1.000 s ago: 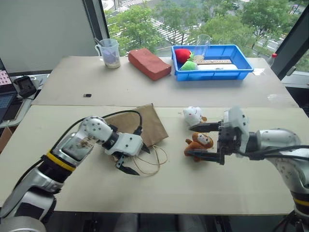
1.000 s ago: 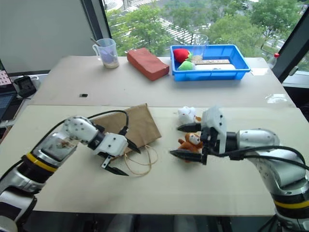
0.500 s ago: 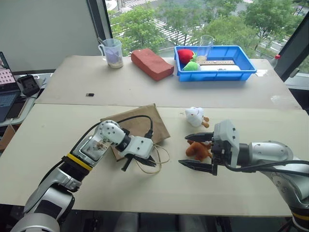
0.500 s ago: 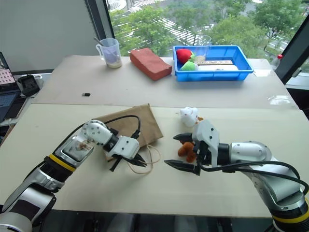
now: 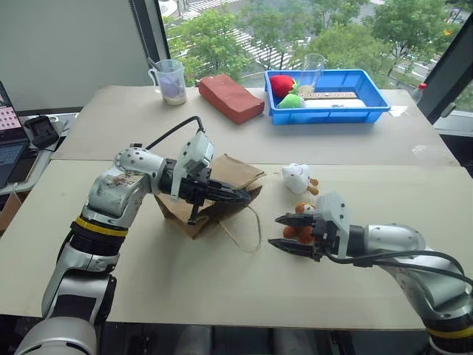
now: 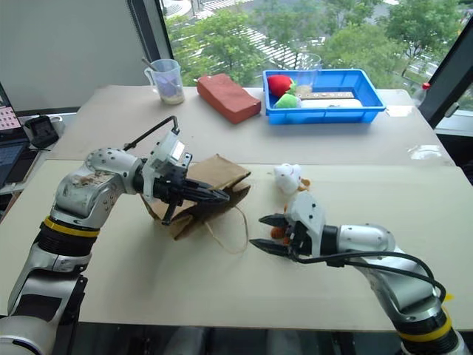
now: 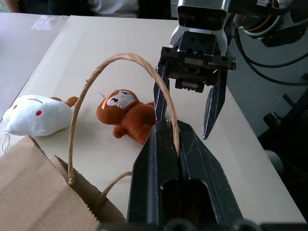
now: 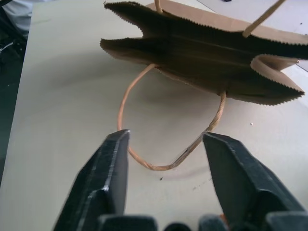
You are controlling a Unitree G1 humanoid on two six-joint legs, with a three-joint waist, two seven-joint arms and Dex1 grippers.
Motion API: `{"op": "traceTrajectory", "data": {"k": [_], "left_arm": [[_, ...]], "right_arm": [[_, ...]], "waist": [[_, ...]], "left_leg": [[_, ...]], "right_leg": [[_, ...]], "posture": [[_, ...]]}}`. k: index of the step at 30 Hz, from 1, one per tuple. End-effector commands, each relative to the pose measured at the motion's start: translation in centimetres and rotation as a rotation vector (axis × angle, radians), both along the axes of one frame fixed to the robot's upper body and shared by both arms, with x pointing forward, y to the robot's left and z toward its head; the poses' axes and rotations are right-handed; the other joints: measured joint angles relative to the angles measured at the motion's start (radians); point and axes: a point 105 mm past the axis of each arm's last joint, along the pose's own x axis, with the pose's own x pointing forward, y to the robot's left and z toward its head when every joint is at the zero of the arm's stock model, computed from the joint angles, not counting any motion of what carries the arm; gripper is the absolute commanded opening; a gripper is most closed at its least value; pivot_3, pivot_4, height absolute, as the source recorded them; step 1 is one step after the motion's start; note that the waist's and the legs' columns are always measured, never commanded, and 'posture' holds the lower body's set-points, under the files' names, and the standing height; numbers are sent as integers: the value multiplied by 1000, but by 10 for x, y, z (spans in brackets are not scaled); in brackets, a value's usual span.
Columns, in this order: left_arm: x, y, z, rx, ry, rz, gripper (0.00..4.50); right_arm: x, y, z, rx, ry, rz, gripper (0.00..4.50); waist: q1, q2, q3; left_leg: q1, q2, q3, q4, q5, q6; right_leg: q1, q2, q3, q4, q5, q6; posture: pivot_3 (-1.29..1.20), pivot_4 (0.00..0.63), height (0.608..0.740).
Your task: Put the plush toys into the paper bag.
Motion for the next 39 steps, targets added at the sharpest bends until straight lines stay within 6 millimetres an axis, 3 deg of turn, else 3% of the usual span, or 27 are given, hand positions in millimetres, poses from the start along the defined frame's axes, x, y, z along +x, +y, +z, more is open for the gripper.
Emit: {"op": "traceTrajectory", "data": {"k": [1, 2, 3, 4, 8, 14, 21, 25, 32, 35, 39], "left_arm": [[4, 6, 13, -33, -29, 29, 0], [5, 8, 11, -27, -33, 36, 0], [5, 9, 11, -23, -36, 39, 0], [5, 9, 11, -26, -39, 46, 0], [7, 11, 15, -45, -54, 68, 0], [7, 16, 22, -50, -90, 100, 0], [24, 40, 49, -109, -186, 296, 0], [33, 66, 92, -210, -325, 495, 0], [27, 80, 148, -341, -540, 629, 0], [24, 78, 149, -333, -558, 629, 0], [22, 74, 122, -237, -549, 615, 0]], "right_arm": [[16, 25, 8, 61, -61, -1, 1191], [23, 34, 7, 79, -66, -5, 885], [29, 43, 6, 92, -70, -6, 247], [34, 51, 5, 104, -65, -7, 98], [52, 77, -9, 143, -29, -14, 98], [72, 109, -45, 122, 35, -38, 98], [90, 120, -74, 17, 37, -152, 98], [94, 128, -80, -17, 43, -171, 98], [101, 130, -85, -47, 59, -212, 98], [102, 133, -81, -42, 58, -210, 98], [105, 134, -72, -29, 46, -204, 98]], "waist": [[-5, 0, 0], [-12, 0, 0], [-13, 0, 0], [-15, 1, 0], [-19, -2, -1], [-20, -1, -1], [-41, -1, -1], [-47, -2, -1], [-47, -2, -1], [-47, -2, -1], [-48, -1, -1]], "left_leg": [[0, 0, 0, 0, 0, 0], [0, 0, 0, 0, 0, 0], [0, 0, 0, 0, 0, 0], [0, 0, 0, 0, 0, 0], [0, 0, -1, -1, 0, -1], [0, 0, -2, -3, 0, -1], [2, 1, -2, -4, 1, -2], [4, 1, -2, -4, 1, -2], [9, 1, -2, -6, 1, -2], [9, 1, -2, -7, 1, -2], [9, 1, -2, -8, 1, -2]], "right_leg": [[0, 0, 0, 0, 0, 0], [0, 0, 0, 0, 0, 0], [0, 0, 0, 1, 0, 0], [0, 0, 0, 1, 0, 0], [-1, 1, 0, 1, 0, 0], [-1, 1, 0, 2, 0, 0], [-2, 1, 0, 3, 0, 0], [-2, 1, 0, 4, 0, -1], [1, 1, 0, 5, 0, -1], [1, 1, 0, 5, 0, -1], [0, 1, 0, 5, 0, -1]], "posture": [[0, 150, 740], [0, 150, 740], [0, 150, 740], [0, 150, 740], [0, 150, 740], [0, 150, 740], [0, 150, 740], [0, 150, 740], [0, 150, 740], [0, 150, 740], [0, 150, 740]]}}
